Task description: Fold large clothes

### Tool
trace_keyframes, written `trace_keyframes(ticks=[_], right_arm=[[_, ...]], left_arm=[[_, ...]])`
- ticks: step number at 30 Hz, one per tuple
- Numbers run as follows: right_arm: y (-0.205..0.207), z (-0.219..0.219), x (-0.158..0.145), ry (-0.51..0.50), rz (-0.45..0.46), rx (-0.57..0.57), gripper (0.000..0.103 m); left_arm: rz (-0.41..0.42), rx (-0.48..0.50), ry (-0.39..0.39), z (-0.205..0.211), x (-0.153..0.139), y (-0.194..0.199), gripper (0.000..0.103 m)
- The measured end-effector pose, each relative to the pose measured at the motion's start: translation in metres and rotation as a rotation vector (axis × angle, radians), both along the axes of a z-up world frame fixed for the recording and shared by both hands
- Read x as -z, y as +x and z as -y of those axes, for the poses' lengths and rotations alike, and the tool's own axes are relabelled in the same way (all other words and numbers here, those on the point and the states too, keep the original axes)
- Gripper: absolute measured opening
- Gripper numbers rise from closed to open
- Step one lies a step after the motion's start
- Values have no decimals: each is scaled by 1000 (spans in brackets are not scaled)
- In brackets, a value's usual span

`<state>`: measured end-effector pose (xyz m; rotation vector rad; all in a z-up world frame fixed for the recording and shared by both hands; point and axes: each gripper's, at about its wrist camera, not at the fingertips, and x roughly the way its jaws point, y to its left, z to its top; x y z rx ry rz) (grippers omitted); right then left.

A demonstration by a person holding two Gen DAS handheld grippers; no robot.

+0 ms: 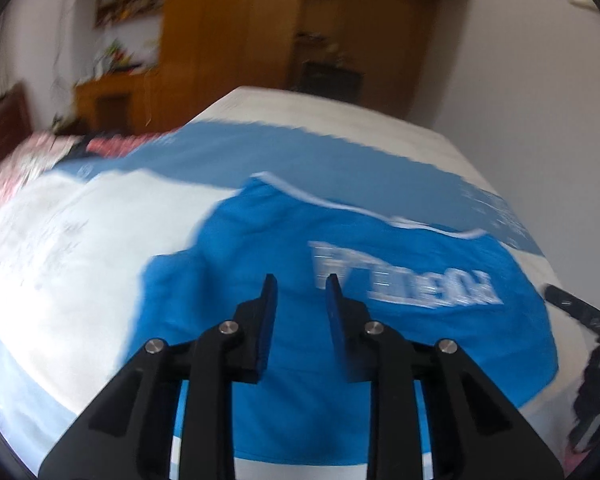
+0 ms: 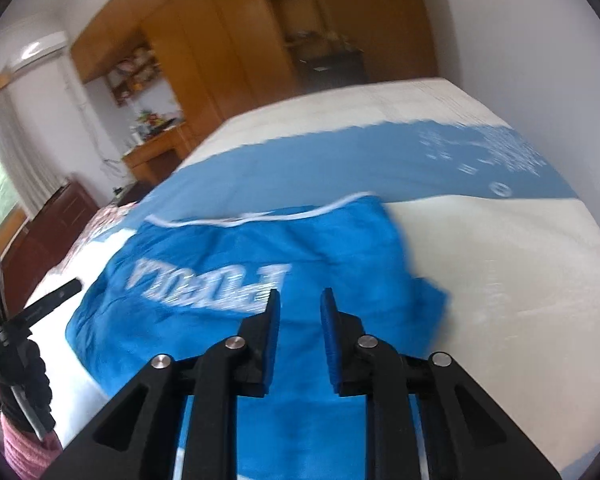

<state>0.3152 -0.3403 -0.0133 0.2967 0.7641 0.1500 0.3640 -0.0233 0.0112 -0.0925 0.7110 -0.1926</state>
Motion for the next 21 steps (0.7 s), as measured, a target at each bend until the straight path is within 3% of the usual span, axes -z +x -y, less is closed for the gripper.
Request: trace_keyframes(ticks=[3,6,10,14,18,21], right_arm=[[0,-28,13,16,2,-3,13],[4,-43,30,4,-32,7,11],[10,-47,52,-19,-83,11,7],[11,-51,72,-20,-113,-5,7],[7,-59,80,-81,-88,-5,7],[7,-58,81,-74,-88,0,7]], left_arm=[[20,60,22,35,10,-7,17],[-18,77,30,49,31,0,12],[-70,111,75,48,68,9,10],[-113,136,18,36,90,14,10],[-117,136,48,36,98,12,10],[-118,129,45,36,100,11,10]])
